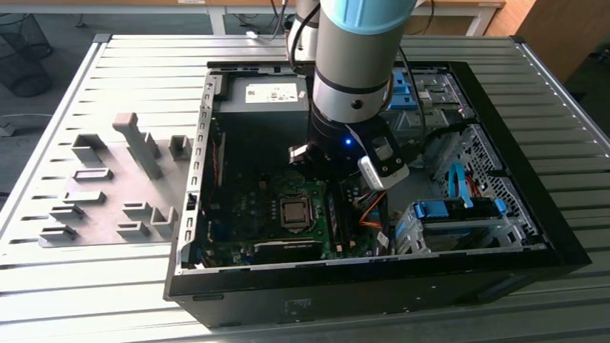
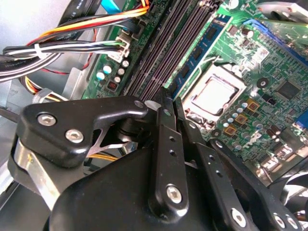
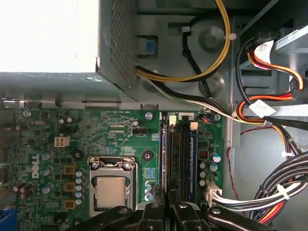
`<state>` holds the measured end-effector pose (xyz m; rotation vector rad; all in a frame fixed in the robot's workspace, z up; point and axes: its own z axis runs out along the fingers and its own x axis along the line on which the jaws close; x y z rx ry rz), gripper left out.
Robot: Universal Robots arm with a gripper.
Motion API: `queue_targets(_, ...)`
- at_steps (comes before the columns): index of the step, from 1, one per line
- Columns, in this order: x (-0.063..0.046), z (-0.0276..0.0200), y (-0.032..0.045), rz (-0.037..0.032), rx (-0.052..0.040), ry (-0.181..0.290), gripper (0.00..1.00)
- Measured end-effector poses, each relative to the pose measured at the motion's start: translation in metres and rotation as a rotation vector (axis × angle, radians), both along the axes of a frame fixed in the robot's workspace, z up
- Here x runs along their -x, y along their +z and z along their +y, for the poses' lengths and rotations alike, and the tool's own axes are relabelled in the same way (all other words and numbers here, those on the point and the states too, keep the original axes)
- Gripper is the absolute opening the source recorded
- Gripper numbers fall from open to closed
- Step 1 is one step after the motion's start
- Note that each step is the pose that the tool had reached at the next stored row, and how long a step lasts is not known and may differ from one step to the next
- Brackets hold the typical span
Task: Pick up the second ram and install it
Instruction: 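Insert the second ram into the second slot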
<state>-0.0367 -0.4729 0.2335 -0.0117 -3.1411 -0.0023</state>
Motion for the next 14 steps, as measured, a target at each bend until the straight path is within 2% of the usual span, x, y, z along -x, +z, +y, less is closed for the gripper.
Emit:
queue_targets(3,-0.0017,-0.0028,0.0000,0.0001,-0.0004,0.000,0.14)
queue_targets(8,-0.0037,-0.0038,-0.0002,0.0001,-0.0006,0.000,0.14)
queue_targets(14,-0.0044,-0.0056,-0.0052,0.0001,-0.0002,-0.004,0.14)
